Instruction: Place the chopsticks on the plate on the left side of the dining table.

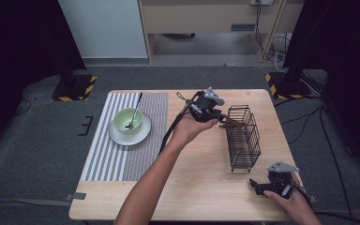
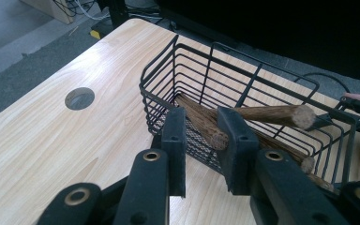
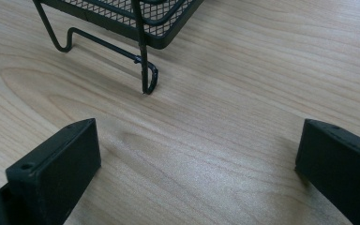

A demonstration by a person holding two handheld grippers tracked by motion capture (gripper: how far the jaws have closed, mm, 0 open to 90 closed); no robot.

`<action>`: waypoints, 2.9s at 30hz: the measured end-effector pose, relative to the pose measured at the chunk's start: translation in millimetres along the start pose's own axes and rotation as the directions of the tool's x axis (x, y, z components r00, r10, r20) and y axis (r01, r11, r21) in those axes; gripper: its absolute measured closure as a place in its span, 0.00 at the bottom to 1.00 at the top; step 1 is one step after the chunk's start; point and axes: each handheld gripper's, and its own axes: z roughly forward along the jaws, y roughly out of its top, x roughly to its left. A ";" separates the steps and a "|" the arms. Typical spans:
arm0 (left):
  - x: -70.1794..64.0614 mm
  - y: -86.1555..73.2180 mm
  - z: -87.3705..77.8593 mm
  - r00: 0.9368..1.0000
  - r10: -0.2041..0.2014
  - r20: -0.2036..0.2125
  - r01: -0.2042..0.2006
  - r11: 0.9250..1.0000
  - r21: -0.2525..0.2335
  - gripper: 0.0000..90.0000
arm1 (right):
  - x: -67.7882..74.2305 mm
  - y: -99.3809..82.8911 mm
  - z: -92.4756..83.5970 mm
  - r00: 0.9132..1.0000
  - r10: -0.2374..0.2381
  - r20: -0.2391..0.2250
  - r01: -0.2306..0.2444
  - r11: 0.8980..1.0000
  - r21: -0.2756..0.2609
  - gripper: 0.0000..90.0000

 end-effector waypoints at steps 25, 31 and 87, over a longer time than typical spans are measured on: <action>-3.3 -0.7 -2.6 0.998 0.022 -0.066 -0.024 0.999 -0.022 0.93 | 0.0 0.0 0.0 1.000 0.000 0.000 0.000 1.000 0.001 0.00; 3.5 -5.5 -16.7 0.999 -0.026 -0.039 0.022 0.995 -0.099 0.93 | 0.0 0.0 0.0 1.000 0.000 0.000 0.000 1.000 0.000 0.00; 50.8 -53.8 -82.1 0.964 -0.265 0.016 0.245 0.861 -0.445 0.93 | 0.1 0.0 -0.2 1.000 0.001 0.000 -0.001 1.000 0.002 0.00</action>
